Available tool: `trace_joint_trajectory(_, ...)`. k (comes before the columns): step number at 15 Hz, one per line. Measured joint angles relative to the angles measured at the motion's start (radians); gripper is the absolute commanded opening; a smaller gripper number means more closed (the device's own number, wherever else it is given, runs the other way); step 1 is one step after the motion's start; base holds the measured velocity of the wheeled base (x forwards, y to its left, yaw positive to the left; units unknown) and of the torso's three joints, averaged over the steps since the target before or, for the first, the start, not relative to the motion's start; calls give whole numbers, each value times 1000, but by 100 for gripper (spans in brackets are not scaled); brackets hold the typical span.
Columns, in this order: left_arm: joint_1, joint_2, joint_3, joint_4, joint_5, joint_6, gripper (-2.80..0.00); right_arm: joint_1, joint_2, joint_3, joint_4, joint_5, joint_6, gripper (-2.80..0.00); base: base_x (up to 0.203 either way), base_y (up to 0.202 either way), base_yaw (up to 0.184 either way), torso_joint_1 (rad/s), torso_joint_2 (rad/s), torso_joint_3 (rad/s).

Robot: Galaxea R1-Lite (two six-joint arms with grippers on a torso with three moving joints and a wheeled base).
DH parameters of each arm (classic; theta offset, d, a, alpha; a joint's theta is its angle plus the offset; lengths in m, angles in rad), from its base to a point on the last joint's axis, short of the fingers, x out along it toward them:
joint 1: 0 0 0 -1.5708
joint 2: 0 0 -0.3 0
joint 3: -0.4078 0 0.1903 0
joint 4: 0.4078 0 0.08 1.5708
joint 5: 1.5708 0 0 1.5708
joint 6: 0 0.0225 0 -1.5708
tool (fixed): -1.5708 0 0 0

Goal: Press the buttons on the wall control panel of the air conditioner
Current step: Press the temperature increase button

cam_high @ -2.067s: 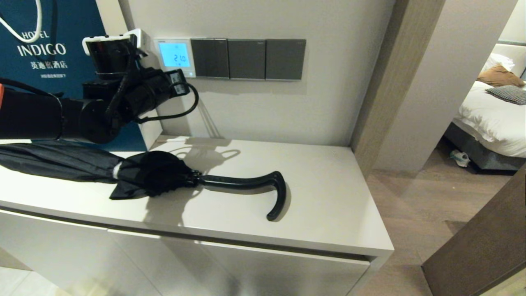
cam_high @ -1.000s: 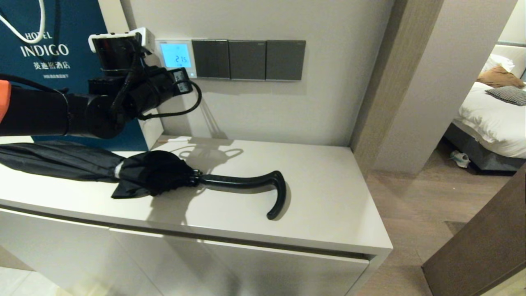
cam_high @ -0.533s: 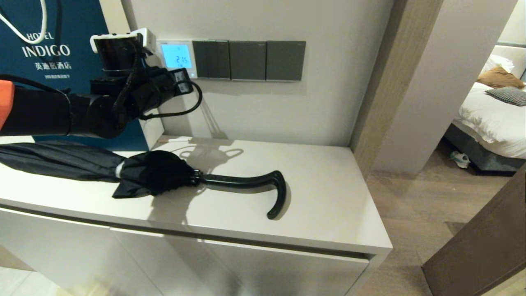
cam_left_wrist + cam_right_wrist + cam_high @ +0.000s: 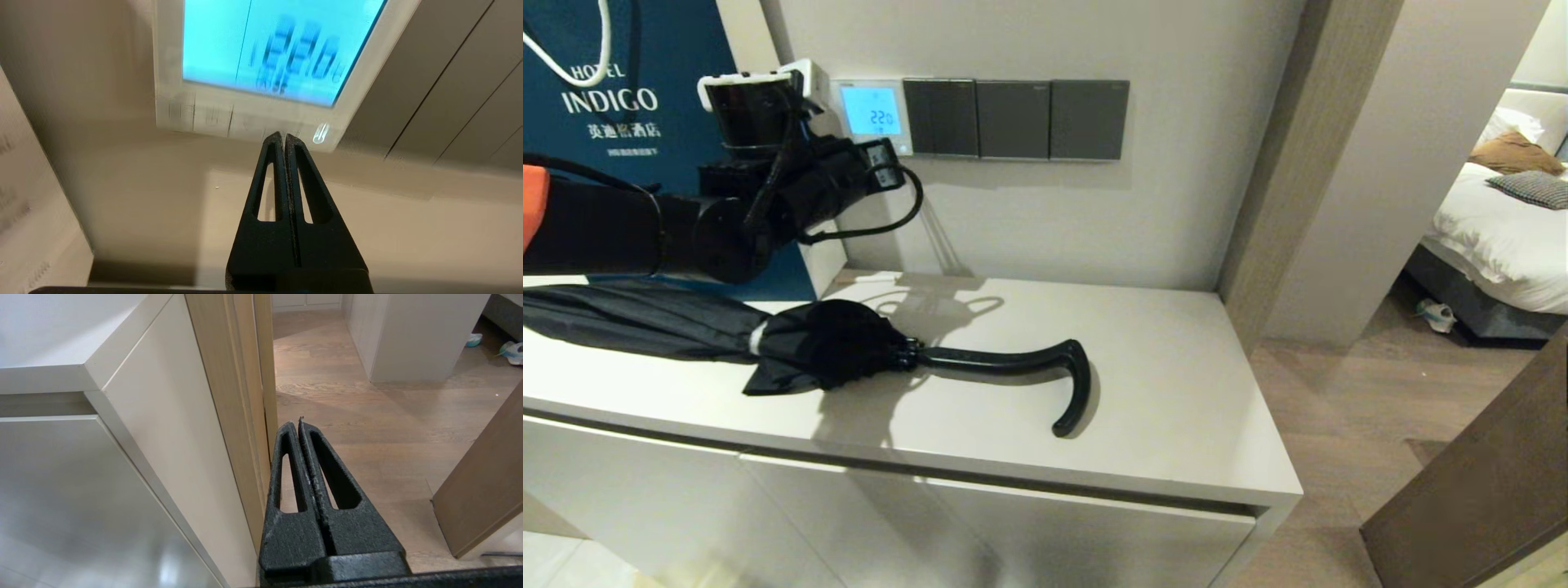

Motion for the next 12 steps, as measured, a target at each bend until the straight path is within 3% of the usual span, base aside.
trace_joint_trajectory(12,-5,-118,151,-65,0,1,-280,0,0,0,0,0,0,-280,0,0,0,0,0,0)
